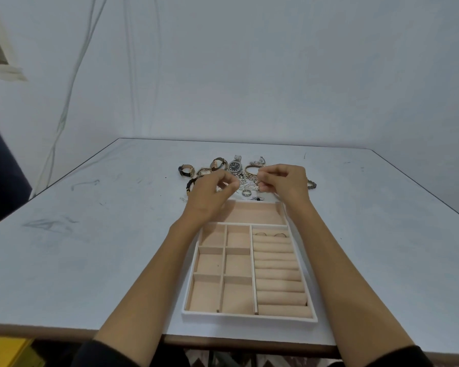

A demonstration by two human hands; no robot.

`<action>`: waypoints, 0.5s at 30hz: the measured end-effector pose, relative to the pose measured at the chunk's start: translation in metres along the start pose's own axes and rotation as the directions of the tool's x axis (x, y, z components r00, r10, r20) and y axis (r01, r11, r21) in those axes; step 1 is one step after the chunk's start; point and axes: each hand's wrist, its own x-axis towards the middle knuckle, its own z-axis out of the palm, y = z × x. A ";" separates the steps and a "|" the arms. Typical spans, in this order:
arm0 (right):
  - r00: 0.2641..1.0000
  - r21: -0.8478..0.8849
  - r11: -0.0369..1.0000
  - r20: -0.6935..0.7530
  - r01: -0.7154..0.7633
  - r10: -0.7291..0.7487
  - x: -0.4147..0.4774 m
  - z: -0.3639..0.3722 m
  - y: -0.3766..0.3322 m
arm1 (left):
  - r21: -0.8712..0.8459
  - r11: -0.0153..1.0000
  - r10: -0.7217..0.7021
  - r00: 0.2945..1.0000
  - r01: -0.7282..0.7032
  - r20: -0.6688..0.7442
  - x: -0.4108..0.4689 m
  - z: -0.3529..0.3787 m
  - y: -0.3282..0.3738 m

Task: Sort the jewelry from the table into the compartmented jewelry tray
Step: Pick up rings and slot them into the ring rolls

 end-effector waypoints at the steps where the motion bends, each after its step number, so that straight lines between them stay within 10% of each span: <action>1: 1.000 0.022 1.000 0.016 -0.002 0.002 0.001 0.000 -0.001 | 0.030 1.000 0.003 1.000 -0.004 0.030 0.001 0.002 0.001; 15: 0.991 -0.118 0.985 0.067 0.123 -0.116 -0.016 -0.015 -0.026 | 0.016 0.998 0.064 0.996 -0.064 -0.056 -0.009 -0.009 0.009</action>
